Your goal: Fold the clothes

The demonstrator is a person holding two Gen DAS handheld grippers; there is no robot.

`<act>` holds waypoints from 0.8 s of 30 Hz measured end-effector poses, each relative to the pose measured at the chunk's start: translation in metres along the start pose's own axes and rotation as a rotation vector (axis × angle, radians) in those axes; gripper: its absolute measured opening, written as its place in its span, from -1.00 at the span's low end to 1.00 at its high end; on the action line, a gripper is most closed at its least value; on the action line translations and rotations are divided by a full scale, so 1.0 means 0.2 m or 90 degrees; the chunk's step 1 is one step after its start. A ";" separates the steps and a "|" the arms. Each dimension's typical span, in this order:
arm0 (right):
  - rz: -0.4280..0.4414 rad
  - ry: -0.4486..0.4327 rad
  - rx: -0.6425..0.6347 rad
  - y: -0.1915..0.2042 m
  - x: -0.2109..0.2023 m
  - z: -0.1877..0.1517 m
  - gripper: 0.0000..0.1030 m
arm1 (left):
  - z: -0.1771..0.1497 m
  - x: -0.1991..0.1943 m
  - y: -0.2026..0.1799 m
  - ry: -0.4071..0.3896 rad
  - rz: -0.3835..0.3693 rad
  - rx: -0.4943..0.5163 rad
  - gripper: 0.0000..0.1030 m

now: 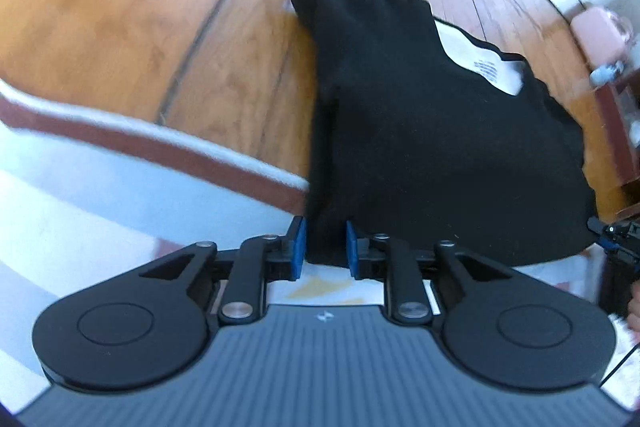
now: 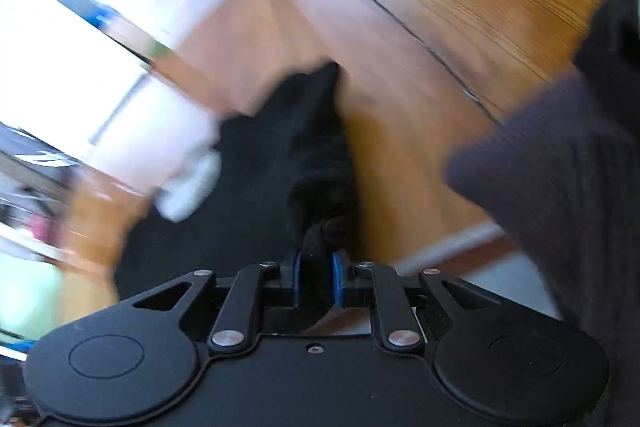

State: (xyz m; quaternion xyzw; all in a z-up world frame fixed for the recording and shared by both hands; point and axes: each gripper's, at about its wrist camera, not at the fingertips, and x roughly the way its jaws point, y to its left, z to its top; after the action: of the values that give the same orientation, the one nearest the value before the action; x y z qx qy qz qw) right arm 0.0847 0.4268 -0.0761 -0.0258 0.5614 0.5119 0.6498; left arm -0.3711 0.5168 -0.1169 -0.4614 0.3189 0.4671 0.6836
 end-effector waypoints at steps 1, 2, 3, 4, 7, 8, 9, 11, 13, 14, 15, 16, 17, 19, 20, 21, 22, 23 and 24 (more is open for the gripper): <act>-0.027 0.016 0.001 -0.01 0.03 -0.01 -0.51 | 0.00 -0.03 -0.04 -0.028 0.016 0.037 -0.63; -0.047 0.026 -0.003 0.00 0.06 -0.02 -0.41 | 0.00 -0.06 -0.09 -0.056 0.030 0.073 -0.63; -0.054 0.030 0.000 0.00 0.07 -0.02 -0.22 | 0.01 -0.11 -0.12 -0.090 0.003 0.088 -0.53; -0.059 0.033 0.003 -0.01 0.08 -0.01 0.02 | 0.01 -0.15 -0.15 -0.124 -0.024 0.102 -0.25; -0.031 -0.021 0.019 -0.02 0.03 0.02 0.47 | 0.03 -0.21 -0.28 -0.182 -0.093 0.135 0.13; -0.021 -0.033 0.028 -0.03 0.03 0.03 0.58 | 0.03 -0.19 -0.34 -0.179 -0.105 0.153 0.13; -0.007 -0.028 0.038 -0.04 0.05 0.04 0.59 | 0.03 -0.18 -0.39 -0.176 -0.116 0.170 0.13; 0.010 0.003 0.061 -0.07 0.10 0.04 0.59 | 0.02 -0.09 -0.47 -0.138 -0.138 0.171 0.13; 0.035 0.008 0.073 -0.08 0.11 0.02 0.47 | 0.01 0.02 -0.51 -0.093 -0.162 0.144 0.13; 0.054 0.002 0.074 -0.08 0.10 0.00 0.36 | -0.01 0.08 -0.51 -0.067 -0.174 0.118 0.13; 0.073 -0.002 0.075 -0.07 0.10 -0.01 0.12 | -0.02 0.14 -0.51 -0.041 -0.186 0.092 0.13; 0.093 -0.005 0.075 -0.06 0.10 -0.02 -0.33 | -0.04 0.18 -0.51 -0.023 -0.170 0.094 0.13; 0.096 -0.003 0.070 -0.06 0.10 -0.02 -0.55 | -0.07 0.22 -0.51 -0.005 -0.156 0.095 0.13; 0.098 -0.006 0.057 -0.04 0.09 -0.03 -0.65 | -0.07 0.22 -0.46 0.008 -0.167 0.072 0.13; 0.093 -0.016 0.035 0.00 0.07 -0.03 -0.66 | -0.07 0.22 -0.44 0.015 -0.172 0.060 0.13; 0.088 -0.027 0.011 0.04 0.05 -0.02 -0.67 | -0.08 0.22 -0.42 0.021 -0.177 0.049 0.13; 0.083 -0.038 -0.013 0.08 0.03 -0.02 -0.67 | -0.08 0.22 -0.40 0.028 -0.183 0.037 0.17; 0.078 -0.051 -0.049 0.14 0.00 -0.01 -0.68 | -0.08 0.22 -0.37 0.034 -0.189 0.024 0.17; 0.077 -0.065 -0.082 0.22 -0.02 -0.01 -0.68 | -0.07 0.22 -0.31 0.047 -0.223 -0.028 0.17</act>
State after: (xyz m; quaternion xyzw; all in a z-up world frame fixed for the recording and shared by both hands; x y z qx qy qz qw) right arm 0.0541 0.4440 -0.0505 -0.0073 0.4942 0.5857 0.6424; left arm -0.2982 0.5102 -0.1391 -0.5416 0.2484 0.3302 0.7321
